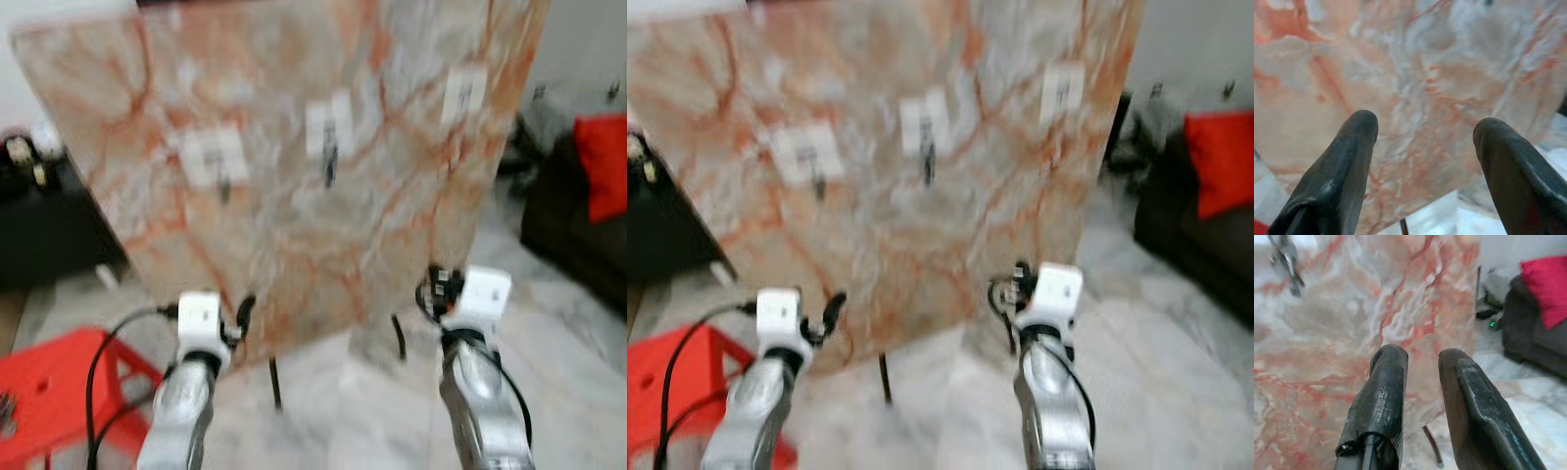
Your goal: Hang keys on a hook
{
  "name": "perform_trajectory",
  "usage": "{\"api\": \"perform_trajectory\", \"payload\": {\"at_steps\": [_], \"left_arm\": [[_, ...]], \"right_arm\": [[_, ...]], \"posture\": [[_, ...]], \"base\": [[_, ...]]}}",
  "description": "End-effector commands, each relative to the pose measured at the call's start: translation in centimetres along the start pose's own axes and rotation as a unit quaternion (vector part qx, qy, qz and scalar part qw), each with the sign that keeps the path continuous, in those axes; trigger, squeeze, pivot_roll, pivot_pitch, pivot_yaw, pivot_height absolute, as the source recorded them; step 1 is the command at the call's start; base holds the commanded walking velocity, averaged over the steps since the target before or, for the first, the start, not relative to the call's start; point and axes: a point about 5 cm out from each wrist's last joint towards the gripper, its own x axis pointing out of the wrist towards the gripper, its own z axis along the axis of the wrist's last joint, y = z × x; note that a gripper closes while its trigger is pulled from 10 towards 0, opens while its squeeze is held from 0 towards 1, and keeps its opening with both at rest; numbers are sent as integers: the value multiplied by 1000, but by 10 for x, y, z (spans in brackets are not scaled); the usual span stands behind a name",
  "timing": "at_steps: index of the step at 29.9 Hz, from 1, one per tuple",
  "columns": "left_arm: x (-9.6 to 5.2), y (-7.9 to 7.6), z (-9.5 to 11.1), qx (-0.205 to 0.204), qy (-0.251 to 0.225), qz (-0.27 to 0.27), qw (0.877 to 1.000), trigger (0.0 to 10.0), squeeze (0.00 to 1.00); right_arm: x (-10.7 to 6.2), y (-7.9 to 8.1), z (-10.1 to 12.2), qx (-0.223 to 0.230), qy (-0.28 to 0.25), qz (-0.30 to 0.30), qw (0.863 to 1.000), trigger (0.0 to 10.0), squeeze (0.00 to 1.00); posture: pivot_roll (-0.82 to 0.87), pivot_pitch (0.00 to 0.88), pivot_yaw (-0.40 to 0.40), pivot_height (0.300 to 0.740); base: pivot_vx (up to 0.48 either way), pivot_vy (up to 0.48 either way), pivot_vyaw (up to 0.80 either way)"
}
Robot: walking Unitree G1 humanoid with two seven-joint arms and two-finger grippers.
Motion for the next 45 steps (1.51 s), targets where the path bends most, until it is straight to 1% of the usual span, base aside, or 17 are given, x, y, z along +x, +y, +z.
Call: {"api": "perform_trajectory", "payload": {"at_steps": [1,8,16,29,37,45], "left_arm": [[0,-1,0,-2,-1,0,1000,10000,0],[0,-2,0,-3,1,0,1000,10000,0],[3,0,2,-6,-1,2,1000,10000,0],[4,1,3,-4,0,1,1000,10000,0],[5,5,4,-5,0,8,1000,10000,0],[6,5,4,-2,0,6,1000,10000,0]], "right_arm": [[-2,-1,-2,4,6,-5,1000,10000,0],[-3,-1,-4,3,10,-5,1000,10000,0],[-3,1,-4,-3,10,1,1000,10000,0],[-2,3,-4,-4,12,8,1000,10000,0],[0,3,-5,-4,16,11,1000,10000,0],[2,4,-3,-3,14,11,1000,10000,0]], "posture": [[31,0,3,740],[32,0,2,740],[31,0,6,740],[35,0,9,740],[41,0,8,740],[43,3,11,740]], "base": [[-360,0,0],[-355,0,0],[0,0,0],[0,0,771],[0,0,800],[0,0,800]]}}
